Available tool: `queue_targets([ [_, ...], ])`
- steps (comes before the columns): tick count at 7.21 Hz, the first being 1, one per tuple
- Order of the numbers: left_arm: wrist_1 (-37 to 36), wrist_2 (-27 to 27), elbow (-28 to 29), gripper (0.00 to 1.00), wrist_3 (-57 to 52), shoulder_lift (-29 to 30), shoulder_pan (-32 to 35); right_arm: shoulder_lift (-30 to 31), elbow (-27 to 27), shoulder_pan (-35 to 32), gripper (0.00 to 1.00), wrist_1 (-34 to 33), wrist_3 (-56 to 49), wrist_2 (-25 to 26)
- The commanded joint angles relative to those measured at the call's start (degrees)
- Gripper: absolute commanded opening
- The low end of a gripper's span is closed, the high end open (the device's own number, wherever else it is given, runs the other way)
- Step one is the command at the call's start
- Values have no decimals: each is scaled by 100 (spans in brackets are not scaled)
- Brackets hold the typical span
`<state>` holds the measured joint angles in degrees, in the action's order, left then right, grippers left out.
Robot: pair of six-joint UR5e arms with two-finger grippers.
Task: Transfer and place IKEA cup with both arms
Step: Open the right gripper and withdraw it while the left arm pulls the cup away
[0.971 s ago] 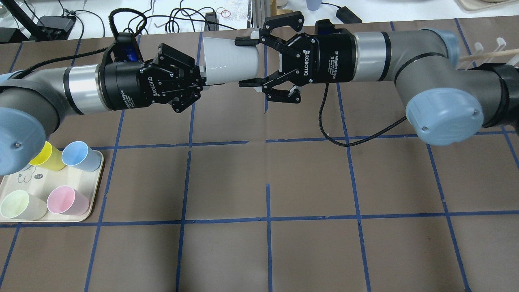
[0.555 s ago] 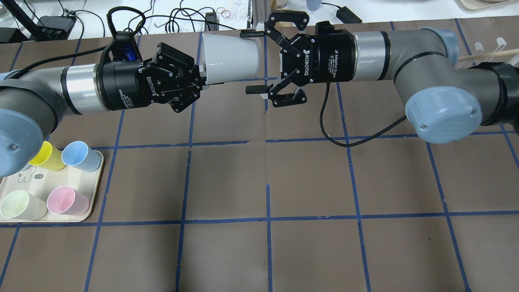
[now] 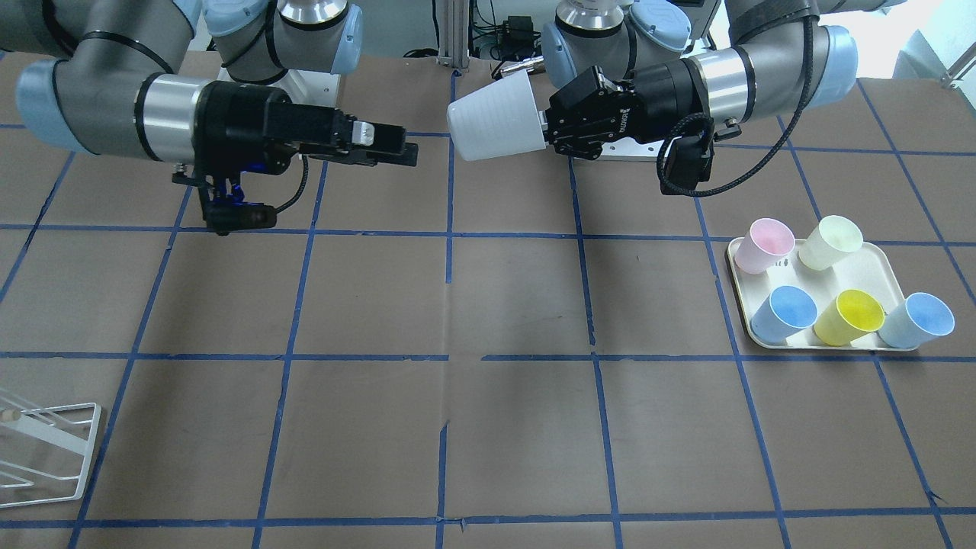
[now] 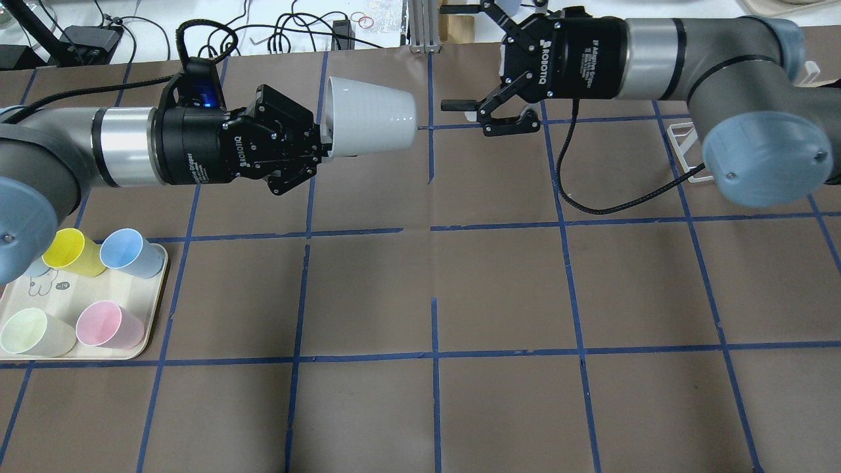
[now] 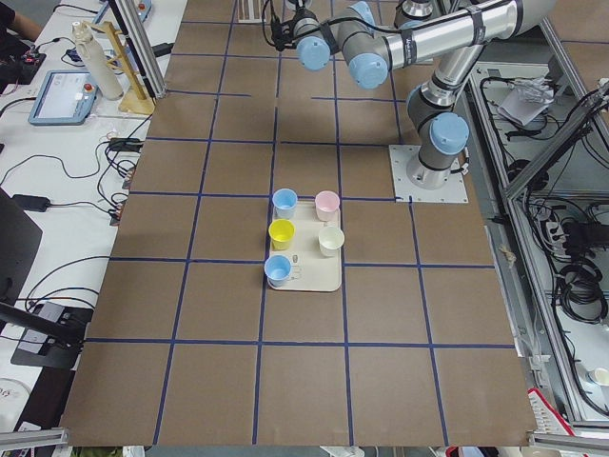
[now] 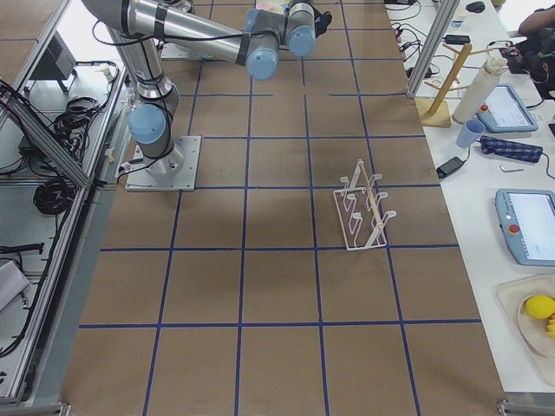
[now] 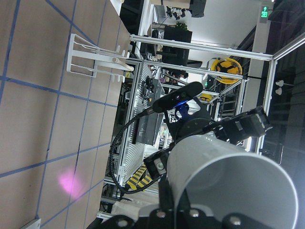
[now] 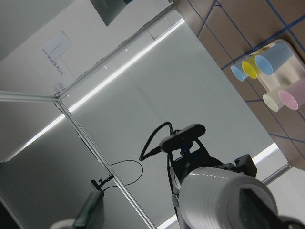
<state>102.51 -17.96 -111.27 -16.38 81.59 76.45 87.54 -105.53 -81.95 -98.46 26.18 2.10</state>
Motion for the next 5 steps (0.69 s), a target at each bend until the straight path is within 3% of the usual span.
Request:
queue_targets([
  [1, -12, -1449, 35, 0, 203, -204, -418, 34, 15, 521, 100, 2, -25, 1056],
  [2, -20, -2343, 140, 0, 231, -292, -760, 70, 24, 530, 100, 2, -34, 1743],
  [4, -517, -4617, 220, 0, 170, -336, -1271, 375, 85, 504, 100, 11, -16, 3708],
  [5, -617, -5473, 246, 0, 31, -371, -1534, 604, 146, 469, 100, 89, -16, 4467],
])
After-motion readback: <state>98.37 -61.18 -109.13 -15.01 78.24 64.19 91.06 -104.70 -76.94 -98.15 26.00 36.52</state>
